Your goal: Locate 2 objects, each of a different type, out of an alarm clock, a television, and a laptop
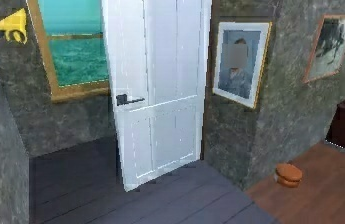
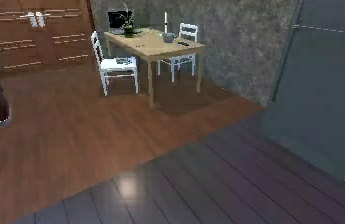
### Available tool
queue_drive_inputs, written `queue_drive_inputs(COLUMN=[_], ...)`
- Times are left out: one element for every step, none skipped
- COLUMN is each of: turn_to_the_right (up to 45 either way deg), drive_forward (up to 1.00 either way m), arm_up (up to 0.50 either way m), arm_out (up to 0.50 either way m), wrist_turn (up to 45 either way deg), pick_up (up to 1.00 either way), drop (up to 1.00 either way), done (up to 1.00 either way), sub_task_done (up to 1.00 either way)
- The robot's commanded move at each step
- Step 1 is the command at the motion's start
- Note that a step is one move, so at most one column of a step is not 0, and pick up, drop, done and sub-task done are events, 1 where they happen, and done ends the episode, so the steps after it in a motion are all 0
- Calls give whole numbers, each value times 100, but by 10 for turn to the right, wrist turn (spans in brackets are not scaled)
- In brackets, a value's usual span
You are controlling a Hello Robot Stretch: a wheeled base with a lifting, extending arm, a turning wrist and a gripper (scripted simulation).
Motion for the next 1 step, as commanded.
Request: queue_drive_inputs(turn_to_the_right=[450], drive_forward=[0], arm_up=[0], arm_out=[0], wrist_turn=[0], pick_up=[0], drop=[0], done=[0], sub_task_done=[0])
